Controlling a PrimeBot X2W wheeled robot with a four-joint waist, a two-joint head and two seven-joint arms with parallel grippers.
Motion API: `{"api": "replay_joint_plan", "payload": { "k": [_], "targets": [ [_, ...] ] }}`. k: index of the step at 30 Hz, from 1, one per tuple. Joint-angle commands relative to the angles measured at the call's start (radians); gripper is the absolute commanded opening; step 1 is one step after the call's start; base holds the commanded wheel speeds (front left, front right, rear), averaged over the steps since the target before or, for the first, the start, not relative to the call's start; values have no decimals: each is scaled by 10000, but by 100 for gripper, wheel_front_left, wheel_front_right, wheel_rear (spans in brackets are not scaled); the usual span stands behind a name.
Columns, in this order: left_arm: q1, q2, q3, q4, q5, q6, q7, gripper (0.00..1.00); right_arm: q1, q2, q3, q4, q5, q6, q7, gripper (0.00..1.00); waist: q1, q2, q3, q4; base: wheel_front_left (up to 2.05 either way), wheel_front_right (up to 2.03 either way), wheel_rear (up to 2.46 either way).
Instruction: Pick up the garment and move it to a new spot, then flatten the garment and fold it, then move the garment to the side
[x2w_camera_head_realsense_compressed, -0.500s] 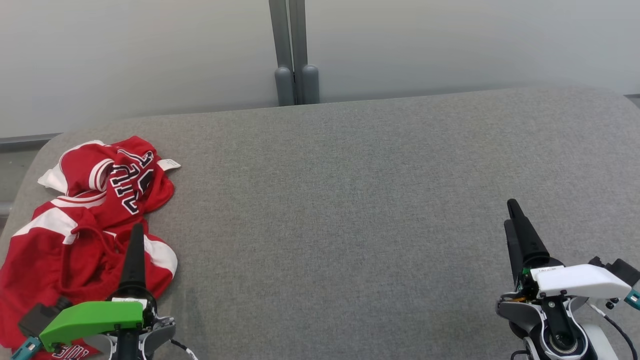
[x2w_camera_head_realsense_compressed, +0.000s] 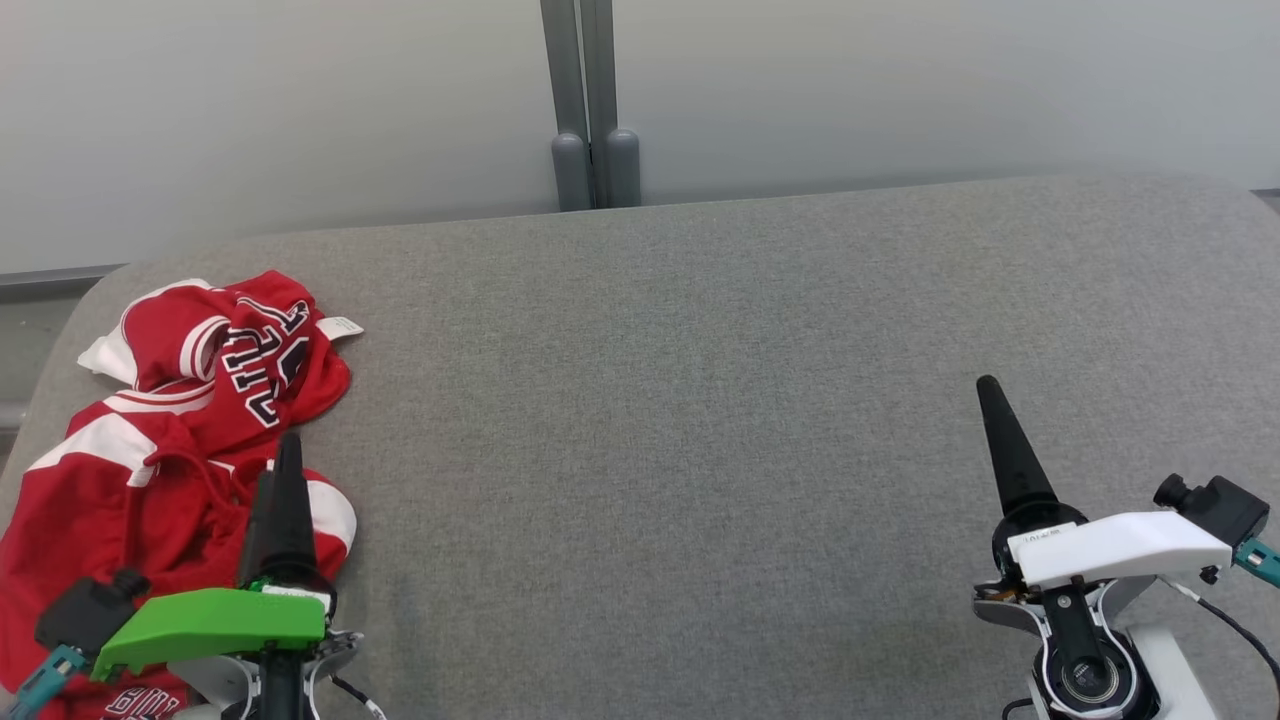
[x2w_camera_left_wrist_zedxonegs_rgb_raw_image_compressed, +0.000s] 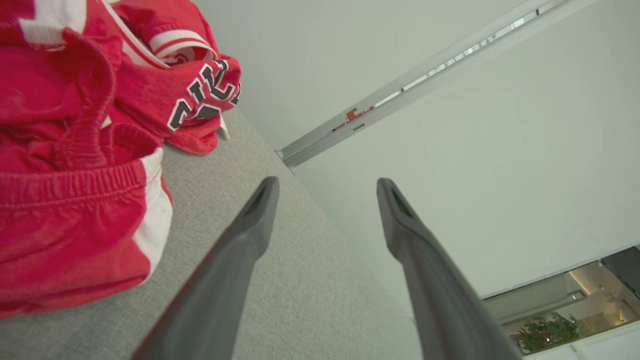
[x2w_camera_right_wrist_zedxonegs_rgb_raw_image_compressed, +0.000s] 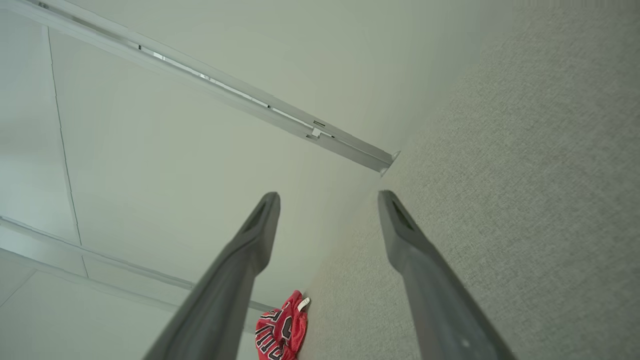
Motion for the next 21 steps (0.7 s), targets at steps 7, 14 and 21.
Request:
{"api": "replay_joint_plan", "payload": {
  "k": [7, 14, 21],
  "targets": [
    [-189, 73, -288, -282, 1688, 275, -305, 100, -265, -100, 162, -334, -1565, 25, -303, 100, -1, 0, 26, 8, 0, 0, 0],
    [-231, 78, -577, -261, 3043, 557, -508, 100, -331, -113, 295, -365, -2901, 26, -506, 100, -1, 0, 61, 10, 0, 0, 0],
    [-287, 84, -781, -251, 4403, 760, -715, 100, -355, -141, 430, -334, -4393, 26, -712, 100, -1, 0, 106, 30, 0, 0, 0]
  ]
}}
